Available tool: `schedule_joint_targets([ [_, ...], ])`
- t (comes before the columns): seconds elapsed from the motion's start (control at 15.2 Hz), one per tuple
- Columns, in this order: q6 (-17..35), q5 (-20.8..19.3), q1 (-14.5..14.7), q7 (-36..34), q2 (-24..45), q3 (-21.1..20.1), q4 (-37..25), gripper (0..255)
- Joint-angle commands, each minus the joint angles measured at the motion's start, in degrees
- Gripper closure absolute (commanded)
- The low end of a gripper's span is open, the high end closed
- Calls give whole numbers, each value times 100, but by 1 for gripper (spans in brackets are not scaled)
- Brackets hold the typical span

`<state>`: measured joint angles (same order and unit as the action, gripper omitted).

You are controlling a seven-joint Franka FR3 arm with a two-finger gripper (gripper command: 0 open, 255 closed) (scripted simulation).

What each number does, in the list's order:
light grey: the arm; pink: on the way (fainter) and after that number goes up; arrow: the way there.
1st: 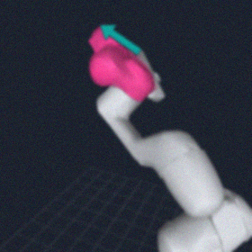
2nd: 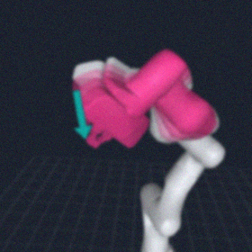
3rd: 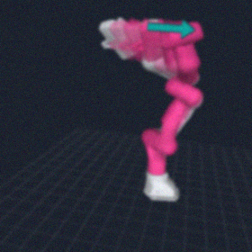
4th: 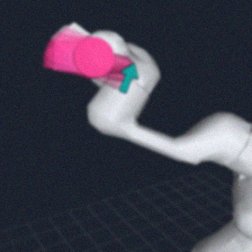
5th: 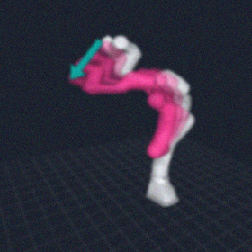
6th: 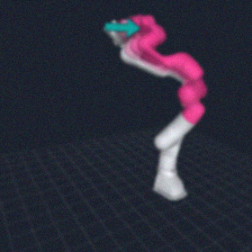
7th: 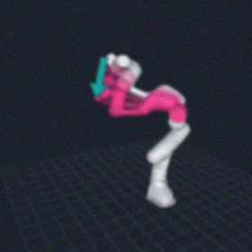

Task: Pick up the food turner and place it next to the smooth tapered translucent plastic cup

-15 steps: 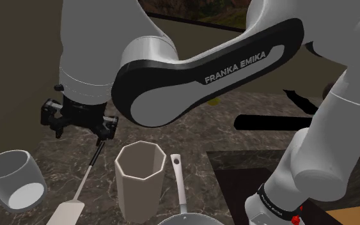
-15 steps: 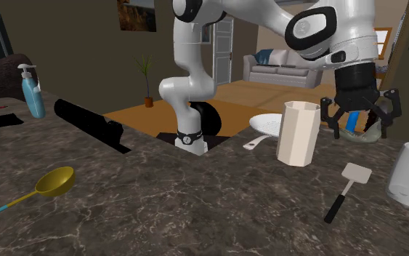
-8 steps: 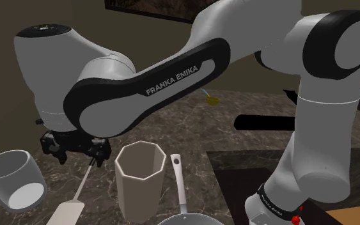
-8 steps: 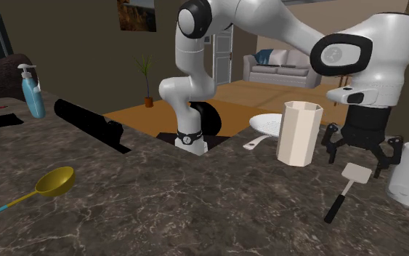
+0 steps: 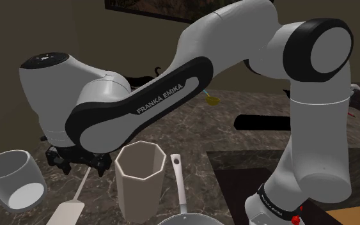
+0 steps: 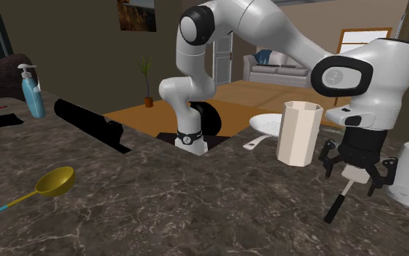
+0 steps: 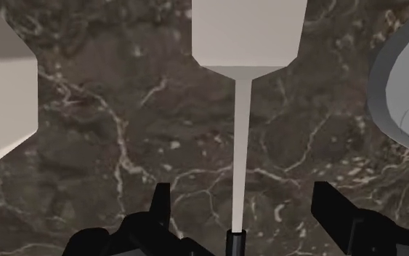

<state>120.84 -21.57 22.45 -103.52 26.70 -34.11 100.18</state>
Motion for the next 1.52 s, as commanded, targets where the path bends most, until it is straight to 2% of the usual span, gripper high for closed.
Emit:
schedule_joint_targets([
  [0.0,42,-24,9,-15,33,14,12,0],
  [0.4,41,-23,9,-15,33,14,12,0],
  [0.46,41,-23,9,-15,33,14,12,255],
  [1.06,42,-24,9,-15,33,14,12,255],
  [1.45,-311,144,-43,106,-179,-77,-167,255],
])
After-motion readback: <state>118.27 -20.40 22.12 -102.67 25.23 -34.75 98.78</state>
